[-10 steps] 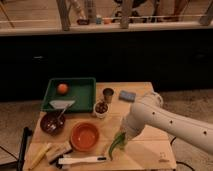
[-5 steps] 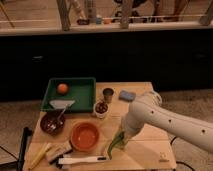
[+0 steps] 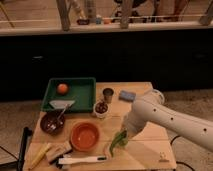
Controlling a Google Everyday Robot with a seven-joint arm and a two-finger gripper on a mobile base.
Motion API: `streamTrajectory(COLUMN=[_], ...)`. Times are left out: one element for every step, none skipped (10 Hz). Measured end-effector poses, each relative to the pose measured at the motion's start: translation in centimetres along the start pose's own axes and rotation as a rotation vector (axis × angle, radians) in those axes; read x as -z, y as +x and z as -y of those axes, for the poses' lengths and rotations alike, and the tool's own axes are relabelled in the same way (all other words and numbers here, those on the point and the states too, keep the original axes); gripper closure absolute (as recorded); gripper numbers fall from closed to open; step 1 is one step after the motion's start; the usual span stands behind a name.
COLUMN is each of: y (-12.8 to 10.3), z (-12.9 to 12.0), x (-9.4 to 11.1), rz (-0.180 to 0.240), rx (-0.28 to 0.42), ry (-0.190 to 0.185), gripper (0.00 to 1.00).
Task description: Place pepper in plastic cup
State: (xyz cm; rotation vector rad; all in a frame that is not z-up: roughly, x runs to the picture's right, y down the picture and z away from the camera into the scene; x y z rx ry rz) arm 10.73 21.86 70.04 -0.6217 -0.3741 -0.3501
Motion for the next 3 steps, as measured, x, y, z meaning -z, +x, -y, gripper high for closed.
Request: streamTrajectory(y=[0.13,0.19,0.31], z=[0.18,0.33,0.40], x=[-0.06,-0.11,-0.13], rz=[0.004,0.008,0.011], rx=[-0.005,-0.007,-0.010], ry=[-0.002,-0.003,-0.005], gripper=[0.69,0.60,0.50])
